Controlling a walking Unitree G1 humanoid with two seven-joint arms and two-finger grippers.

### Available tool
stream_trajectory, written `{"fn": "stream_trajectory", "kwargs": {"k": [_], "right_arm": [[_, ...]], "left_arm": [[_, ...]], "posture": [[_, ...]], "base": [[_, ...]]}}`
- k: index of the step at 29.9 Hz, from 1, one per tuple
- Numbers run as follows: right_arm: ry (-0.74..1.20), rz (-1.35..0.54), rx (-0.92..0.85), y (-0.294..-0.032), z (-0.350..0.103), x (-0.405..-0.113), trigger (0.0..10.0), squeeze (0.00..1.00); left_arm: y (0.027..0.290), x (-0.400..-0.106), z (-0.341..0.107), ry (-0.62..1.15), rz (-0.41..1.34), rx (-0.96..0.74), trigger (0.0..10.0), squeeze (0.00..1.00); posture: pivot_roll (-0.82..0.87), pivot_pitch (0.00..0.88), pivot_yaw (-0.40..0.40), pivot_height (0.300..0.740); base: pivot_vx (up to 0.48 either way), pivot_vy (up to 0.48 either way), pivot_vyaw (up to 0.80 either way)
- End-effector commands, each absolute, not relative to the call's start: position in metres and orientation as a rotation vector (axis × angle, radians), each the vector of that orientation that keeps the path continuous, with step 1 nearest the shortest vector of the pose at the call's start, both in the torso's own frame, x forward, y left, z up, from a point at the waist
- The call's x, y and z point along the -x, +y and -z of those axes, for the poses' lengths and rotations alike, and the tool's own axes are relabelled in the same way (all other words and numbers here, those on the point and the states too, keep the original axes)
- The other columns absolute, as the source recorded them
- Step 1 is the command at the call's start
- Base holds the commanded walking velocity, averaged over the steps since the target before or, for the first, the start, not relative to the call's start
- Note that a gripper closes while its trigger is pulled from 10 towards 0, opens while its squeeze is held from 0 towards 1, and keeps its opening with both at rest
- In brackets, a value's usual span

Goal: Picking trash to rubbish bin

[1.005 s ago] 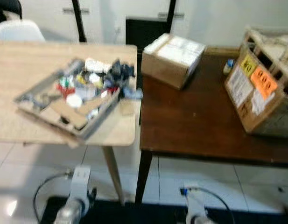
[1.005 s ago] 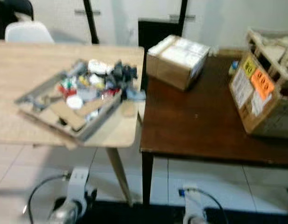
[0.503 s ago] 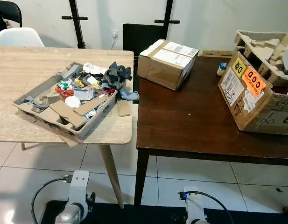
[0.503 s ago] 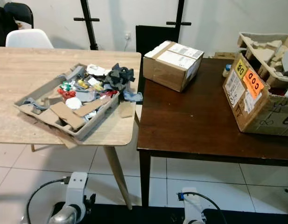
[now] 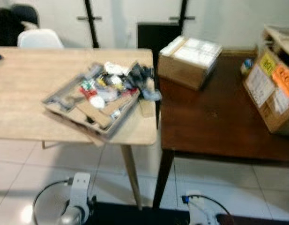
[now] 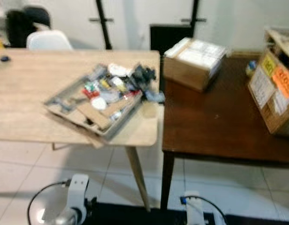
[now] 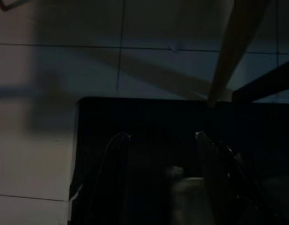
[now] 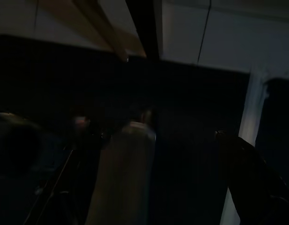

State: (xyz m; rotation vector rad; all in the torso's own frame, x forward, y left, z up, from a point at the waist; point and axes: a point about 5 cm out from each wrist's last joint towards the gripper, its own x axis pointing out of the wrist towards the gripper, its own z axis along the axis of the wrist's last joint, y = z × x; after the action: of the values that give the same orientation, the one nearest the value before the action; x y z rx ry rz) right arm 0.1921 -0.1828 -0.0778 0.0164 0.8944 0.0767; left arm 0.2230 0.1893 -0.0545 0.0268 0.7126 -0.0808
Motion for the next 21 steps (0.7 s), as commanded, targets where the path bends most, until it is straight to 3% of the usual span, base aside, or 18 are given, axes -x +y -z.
{"fn": "stream_trajectory", "kwargs": {"k": [1,4,12,21], "right_arm": [[0.928,-0.077,-0.032,-0.1795,0.0829,-0.1832,10.0,0.0],[0.928,-0.078,-0.031,-0.1794,0.0829,-0.1833,10.0,0.0],[0.928,-0.074,-0.032,-0.1799,0.0829,-0.1832,10.0,0.0],[0.927,-0.072,-0.031,-0.1815,0.0828,-0.1828,10.0,0.0]], "left_arm": [[0.1939,-0.2152,0.0599,0.765,0.09,-0.061,10.0,0.0],[0.1931,-0.2131,0.0613,0.781,0.119,-0.068,10.0,0.0],[0.1974,-0.2087,0.0646,0.816,0.105,-0.133,10.0,0.0],[0.1956,-0.211,0.0627,0.785,0.085,-0.101,10.0,0.0]], "posture": [[0.11,0.093,-0.007,0.74],[0.11,0.092,-0.006,0.74],[0.11,0.095,-0.004,0.74],[0.11,0.095,-0.006,0.74]], "base": [[0.0,0.0,0.0],[0.0,-0.085,0.0],[0.0,-0.43,0.0],[0.0,0.0,0.0]]}}
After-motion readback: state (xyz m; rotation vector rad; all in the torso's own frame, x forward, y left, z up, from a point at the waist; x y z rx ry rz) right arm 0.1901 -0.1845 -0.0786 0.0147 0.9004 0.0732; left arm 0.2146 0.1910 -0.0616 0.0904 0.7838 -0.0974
